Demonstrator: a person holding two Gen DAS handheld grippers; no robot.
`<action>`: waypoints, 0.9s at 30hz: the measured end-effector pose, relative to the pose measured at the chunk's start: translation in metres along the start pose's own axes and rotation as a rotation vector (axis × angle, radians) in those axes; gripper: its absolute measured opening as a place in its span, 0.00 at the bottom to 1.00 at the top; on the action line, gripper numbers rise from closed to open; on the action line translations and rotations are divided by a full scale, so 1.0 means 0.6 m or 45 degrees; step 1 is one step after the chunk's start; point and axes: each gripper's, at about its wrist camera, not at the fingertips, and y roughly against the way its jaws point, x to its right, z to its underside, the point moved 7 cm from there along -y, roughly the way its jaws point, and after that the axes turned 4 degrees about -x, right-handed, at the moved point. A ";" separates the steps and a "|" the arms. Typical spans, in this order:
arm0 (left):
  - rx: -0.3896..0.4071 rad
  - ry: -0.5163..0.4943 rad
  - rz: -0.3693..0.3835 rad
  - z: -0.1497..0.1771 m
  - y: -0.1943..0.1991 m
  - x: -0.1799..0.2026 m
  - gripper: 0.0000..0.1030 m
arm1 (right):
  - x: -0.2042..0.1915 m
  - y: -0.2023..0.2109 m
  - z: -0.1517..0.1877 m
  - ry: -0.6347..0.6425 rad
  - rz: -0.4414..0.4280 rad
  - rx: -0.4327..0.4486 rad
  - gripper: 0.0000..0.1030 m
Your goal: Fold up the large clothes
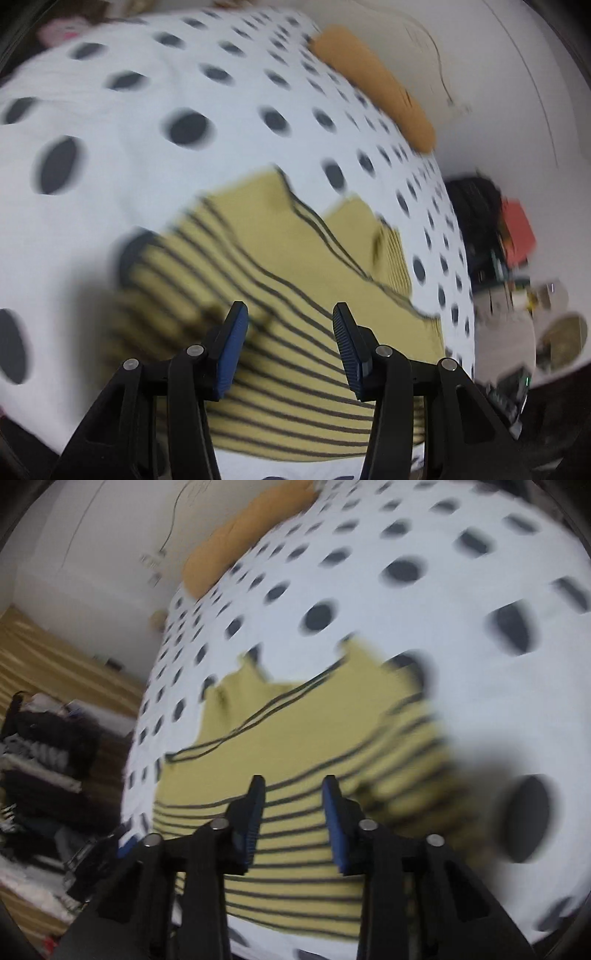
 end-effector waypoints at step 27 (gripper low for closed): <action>-0.023 0.117 -0.152 0.126 0.066 -0.116 0.61 | -0.077 -0.160 0.110 0.057 0.123 -0.296 0.01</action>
